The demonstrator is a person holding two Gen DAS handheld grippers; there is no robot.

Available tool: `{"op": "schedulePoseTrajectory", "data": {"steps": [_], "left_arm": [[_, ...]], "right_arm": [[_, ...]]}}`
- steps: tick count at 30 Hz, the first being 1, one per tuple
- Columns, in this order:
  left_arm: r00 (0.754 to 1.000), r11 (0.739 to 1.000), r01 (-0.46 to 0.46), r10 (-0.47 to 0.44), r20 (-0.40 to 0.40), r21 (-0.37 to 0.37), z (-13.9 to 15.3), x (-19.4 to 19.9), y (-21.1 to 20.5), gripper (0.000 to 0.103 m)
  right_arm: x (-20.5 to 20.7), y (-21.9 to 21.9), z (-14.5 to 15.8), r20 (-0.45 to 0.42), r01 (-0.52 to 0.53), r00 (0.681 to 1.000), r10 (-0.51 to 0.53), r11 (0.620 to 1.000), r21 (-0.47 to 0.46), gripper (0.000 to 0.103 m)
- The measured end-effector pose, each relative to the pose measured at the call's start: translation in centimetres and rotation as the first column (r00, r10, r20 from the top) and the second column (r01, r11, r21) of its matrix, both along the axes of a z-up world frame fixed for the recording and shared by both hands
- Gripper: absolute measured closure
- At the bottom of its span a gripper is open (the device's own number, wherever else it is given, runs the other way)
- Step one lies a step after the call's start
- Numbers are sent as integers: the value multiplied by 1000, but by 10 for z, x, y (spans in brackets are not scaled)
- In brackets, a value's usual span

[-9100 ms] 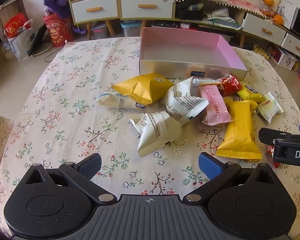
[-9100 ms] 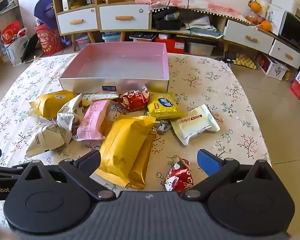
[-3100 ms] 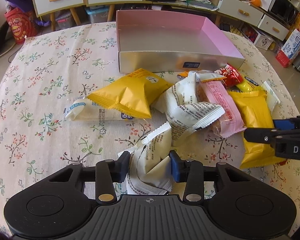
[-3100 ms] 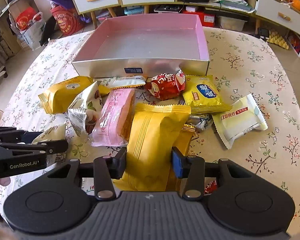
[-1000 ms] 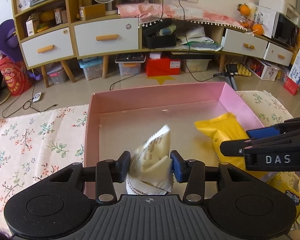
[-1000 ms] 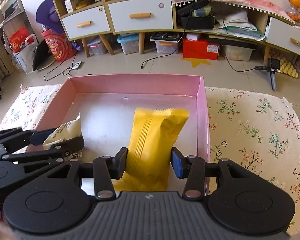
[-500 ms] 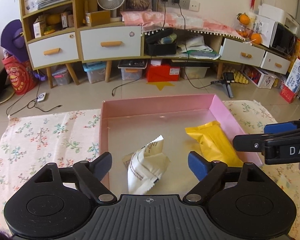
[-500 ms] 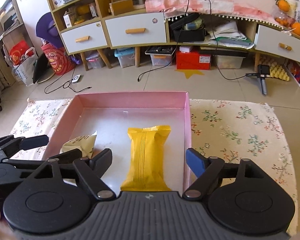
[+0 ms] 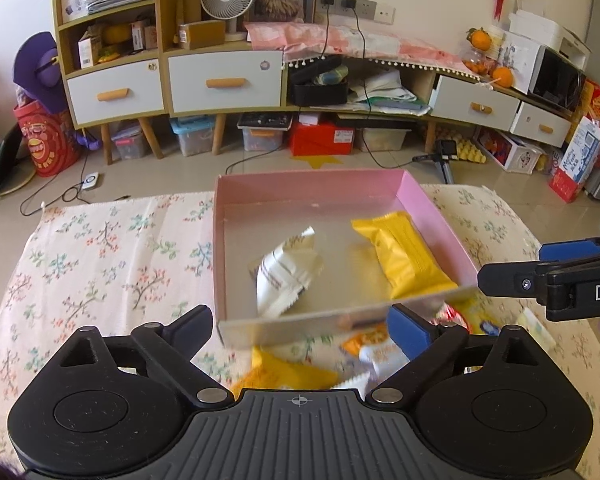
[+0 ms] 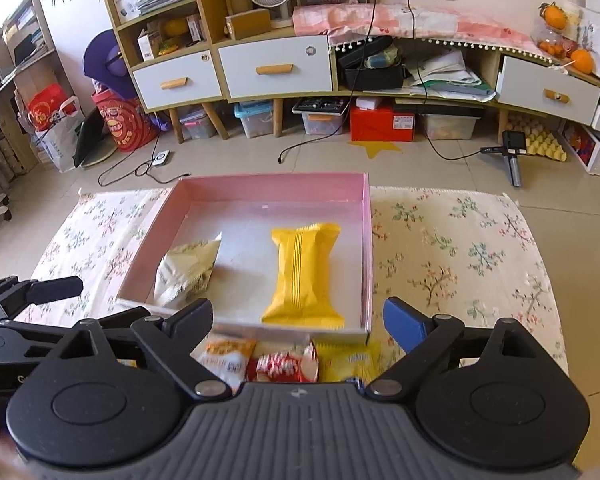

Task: Organize snacks
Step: 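Withdraw both open tools from the box back toward the snack pile, then grasp the yellow printed biscuit pack with the left tool while the right tool grasps the pink bar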

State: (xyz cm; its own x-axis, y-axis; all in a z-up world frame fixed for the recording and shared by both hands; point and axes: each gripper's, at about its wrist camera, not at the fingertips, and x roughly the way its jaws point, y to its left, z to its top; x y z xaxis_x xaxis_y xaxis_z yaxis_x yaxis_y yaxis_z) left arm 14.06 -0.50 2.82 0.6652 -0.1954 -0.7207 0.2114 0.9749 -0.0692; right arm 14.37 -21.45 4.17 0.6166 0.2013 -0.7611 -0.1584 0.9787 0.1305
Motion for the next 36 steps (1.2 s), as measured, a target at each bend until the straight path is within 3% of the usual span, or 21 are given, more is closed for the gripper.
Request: {"op": "schedulePoseTrajectory", "data": {"steps": [16, 26, 36], "left_arm": [[998, 1000, 12, -13, -56, -14, -12, -62, 21, 4], [999, 999, 39, -39, -19, 0, -31, -87, 41, 4], [995, 997, 71, -73, 66, 29, -54, -89, 59, 4]], "right_arm": [[-53, 2, -10, -11, -8, 1000, 8, 1000, -22, 2], [-77, 3, -25, 66, -53, 996, 59, 995, -82, 0], [-101, 1, -41, 161, -114, 977, 140, 980, -161, 0]]}}
